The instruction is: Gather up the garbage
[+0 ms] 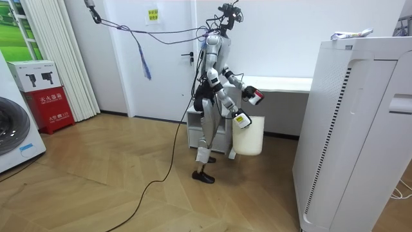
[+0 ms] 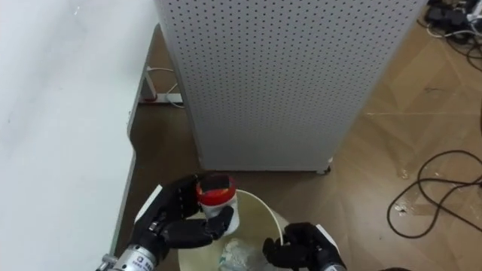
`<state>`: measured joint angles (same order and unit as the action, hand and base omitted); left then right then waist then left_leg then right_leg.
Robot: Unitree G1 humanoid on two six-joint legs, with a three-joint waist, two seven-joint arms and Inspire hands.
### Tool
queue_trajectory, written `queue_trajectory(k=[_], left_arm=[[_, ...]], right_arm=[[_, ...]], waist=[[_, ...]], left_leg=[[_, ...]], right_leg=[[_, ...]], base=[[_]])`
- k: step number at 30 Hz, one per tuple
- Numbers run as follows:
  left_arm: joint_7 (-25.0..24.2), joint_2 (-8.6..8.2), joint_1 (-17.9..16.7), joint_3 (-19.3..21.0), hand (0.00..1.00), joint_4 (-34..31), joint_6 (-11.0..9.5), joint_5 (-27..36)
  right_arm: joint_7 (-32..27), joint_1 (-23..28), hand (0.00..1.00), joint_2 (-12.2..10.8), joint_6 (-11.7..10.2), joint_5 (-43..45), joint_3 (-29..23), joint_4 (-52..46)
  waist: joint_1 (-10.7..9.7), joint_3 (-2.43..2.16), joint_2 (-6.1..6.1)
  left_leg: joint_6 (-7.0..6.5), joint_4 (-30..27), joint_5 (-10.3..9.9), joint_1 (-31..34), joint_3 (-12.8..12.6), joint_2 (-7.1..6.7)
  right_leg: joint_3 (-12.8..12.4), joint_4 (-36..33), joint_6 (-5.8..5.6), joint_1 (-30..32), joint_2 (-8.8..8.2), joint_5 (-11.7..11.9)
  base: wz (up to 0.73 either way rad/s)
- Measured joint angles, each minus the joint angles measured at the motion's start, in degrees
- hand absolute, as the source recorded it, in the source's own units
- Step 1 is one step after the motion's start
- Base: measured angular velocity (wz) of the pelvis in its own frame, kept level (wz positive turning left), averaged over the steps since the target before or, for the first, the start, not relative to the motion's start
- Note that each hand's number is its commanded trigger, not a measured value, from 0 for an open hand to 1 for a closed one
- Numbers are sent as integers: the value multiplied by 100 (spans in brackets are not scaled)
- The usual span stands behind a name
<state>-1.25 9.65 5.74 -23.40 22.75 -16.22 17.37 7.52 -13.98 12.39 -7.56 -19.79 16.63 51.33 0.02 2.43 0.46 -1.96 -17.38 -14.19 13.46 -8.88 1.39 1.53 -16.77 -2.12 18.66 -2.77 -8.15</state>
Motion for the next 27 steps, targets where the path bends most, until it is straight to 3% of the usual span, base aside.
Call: queue_trajectory(k=[3, 6, 7, 8, 9, 10, 11, 12, 13, 14, 16, 19, 27], left_arm=[[-184, -27, 14, -4, 100, 52, 0, 0], [-310, -58, 44, -62, 100, 315, 8, 0], [-362, -45, 81, -76, 100, 443, 11, 7], [-380, -56, 143, -176, 100, 547, 15, 0], [-399, -62, 190, -290, 47, 540, 16, -5], [-429, -94, 324, -535, 0, 505, 0, -11], [-473, -190, 366, -633, 0, 557, -11, -11], [-507, -214, 361, -639, 0, 598, -20, -12], [-525, -264, 372, -662, 0, 729, -35, -7], [-539, -228, 367, -649, 0, 825, -32, 0], [-574, -142, 328, -584, 0, 844, -17, 1], [-612, -90, 344, -488, 0, 838, -16, -1], [-682, -45, 321, -431, 0, 827, -16, -1]], right_arm=[[0, -9, 100, -2, 0, -6, 1, 1], [0, -30, 100, -5, -5, -8, 12, 13], [-17, -60, 100, -19, -12, -20, 16, 42], [-54, -72, 100, -50, -45, -66, 23, 96], [-56, -76, 100, -18, -84, -86, 4, 150], [-66, -82, 100, 34, -97, -151, -83, 242], [-68, -96, 100, -38, -94, -145, -123, 304], [-63, -98, 100, -61, -98, -131, -120, 311], [-15, -102, 100, -66, -125, -123, -113, 326], [43, -126, 100, -68, -132, -123, -105, 343], [68, -133, 100, -63, -134, -134, -70, 344], [73, -116, 100, -28, -115, -148, 23, 349], [9, -102, 100, 51, -107, -240, 26, 371]], waist=[[7, 0, 0], [-2, 1, -2], [-23, 36, -44], [-44, 91, -120], [-80, 82, -93], [-85, 43, -53], [92, 38, -152], [124, 39, -173], [173, 43, -171], [195, 45, -171], [172, 49, -94], [76, 43, -12], [60, 46, -23]], left_leg=[[0, -3, 0, 3, -1, -6], [1, -165, -1, 50, -46, -13], [29, -764, -5, 388, -130, -23], [47, -843, -44, 752, -151, -36], [40, -479, 52, 925, -130, -10], [-120, -215, 620, 1222, -195, 84], [-142, -211, 670, 1168, -375, 87], [-142, -216, 670, 1147, -379, 88], [-141, -230, 669, 1089, -320, 78], [-122, -233, 656, 1040, -164, 59], [-65, -229, 619, 986, -134, 83], [-52, -184, 615, 922, -144, 100], [-14, -240, 587, 861, -153, 103]], right_leg=[[-25, -8, 0, 20, -1, 0], [-208, -13, 5, 9, -29, 3], [-540, 42, 11, -54, -97, 15], [-1017, 119, -28, -95, -130, 34], [-1068, 111, -41, -59, -126, 40], [-1087, 1, -193, 44, -127, -71], [-961, -119, -270, 206, -151, -51], [-818, -91, -286, 232, -172, -39], [-534, -20, -265, 232, -175, 4], [-329, 257, -179, 247, -172, 216], [-96, 314, -71, 167, -138, 331], [-43, 225, -24, 162, -97, 312], [25, 12, -18, 185, -83, 290]], base=[[-8], [-4], [25], [41], [54], [16], [-7], [-45], [-43], [-43], [-27], [-1], [-2]])
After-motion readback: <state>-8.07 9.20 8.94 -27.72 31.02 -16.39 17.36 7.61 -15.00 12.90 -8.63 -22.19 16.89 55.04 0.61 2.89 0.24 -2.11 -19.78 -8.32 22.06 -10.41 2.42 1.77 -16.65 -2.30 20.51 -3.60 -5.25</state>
